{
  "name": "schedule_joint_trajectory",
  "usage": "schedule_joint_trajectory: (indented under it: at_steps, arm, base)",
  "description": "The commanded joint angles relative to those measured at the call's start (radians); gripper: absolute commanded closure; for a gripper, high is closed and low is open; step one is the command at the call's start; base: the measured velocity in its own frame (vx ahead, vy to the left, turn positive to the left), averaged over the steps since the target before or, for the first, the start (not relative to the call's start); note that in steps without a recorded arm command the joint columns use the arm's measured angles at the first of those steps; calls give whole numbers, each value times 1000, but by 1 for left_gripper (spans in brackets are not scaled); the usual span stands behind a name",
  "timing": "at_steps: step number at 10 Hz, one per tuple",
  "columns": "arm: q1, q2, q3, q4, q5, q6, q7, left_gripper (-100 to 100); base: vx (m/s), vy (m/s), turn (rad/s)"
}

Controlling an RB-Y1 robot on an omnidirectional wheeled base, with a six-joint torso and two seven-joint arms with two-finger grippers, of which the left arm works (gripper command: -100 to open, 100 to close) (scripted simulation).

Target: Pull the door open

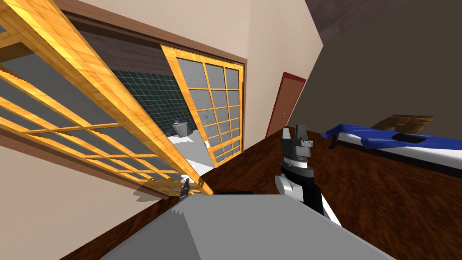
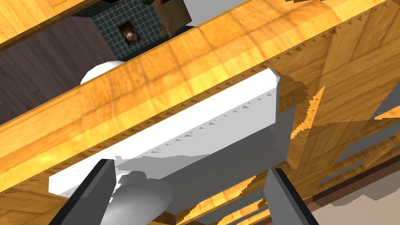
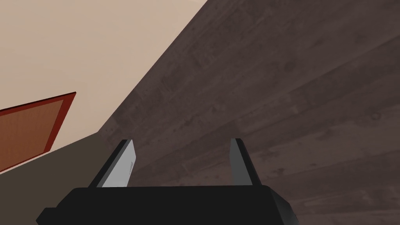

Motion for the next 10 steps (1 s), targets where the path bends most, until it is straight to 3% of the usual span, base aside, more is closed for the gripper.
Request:
schedule_joint_trajectory:
  at_steps: [1, 7, 10]
  arm:
    - [7, 22, 18, 0, 13, 7, 36, 100]
    - [5, 23, 7, -13, 18, 7, 176, 100]
    - [5, 23, 7, -13, 18, 7, 179, 100]
  base:
    - [-31, 19, -55]
    - [-47, 30, -75]
    - [-20, 4, -7]
